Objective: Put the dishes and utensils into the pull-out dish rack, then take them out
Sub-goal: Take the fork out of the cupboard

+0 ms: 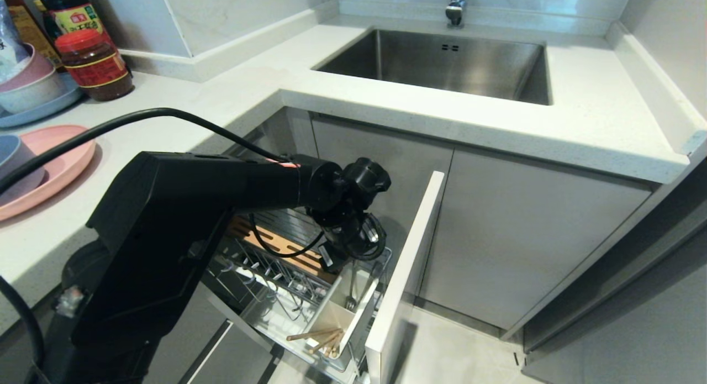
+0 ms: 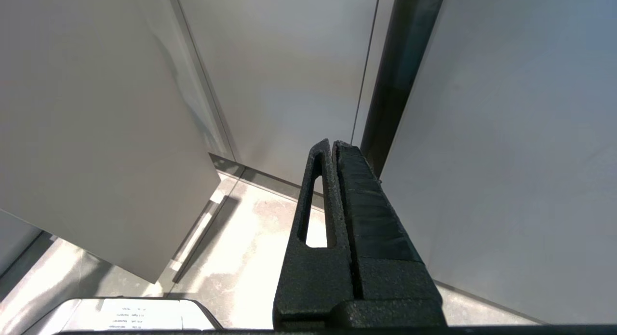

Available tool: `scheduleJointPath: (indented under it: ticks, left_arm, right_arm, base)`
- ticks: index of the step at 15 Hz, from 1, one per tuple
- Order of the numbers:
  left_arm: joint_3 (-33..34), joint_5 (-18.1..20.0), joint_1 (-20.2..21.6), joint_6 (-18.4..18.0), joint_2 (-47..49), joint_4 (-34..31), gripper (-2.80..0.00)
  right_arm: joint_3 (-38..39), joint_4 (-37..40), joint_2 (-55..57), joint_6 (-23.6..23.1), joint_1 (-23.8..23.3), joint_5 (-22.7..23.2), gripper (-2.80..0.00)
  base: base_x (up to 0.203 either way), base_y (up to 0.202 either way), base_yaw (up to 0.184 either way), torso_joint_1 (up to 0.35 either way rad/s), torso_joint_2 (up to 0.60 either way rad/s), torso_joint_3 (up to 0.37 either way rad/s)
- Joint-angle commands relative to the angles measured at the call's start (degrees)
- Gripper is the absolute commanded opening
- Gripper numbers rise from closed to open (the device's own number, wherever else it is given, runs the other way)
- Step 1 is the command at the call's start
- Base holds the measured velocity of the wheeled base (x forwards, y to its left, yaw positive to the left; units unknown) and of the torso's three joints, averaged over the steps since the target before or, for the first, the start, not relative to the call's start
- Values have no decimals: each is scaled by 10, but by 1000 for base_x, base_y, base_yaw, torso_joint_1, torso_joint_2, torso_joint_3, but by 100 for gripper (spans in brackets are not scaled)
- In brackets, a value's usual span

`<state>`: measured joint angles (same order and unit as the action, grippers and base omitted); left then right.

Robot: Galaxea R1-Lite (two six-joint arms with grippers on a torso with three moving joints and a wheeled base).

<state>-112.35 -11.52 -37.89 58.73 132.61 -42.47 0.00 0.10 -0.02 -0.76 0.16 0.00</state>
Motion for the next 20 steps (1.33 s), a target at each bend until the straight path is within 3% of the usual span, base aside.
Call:
scheduleJointPath:
  ticks: [1,14,20]
  left_arm:
    - [0,-1,0,3,0,-2,-280]
    - [0,-6,-3,2,0,-5,-280]
    - [1,-4,-22,2,-62,-35,-280]
  right_arm:
    - [0,0,0,0,0,0,-280]
    - [0,0,0,0,0,0,-280]
    - [0,0,0,0,0,0,-280]
  base:
    - [0,0,0,0,0,0]
    - [0,0,0,0,0,0]
    - [0,0,0,0,0,0]
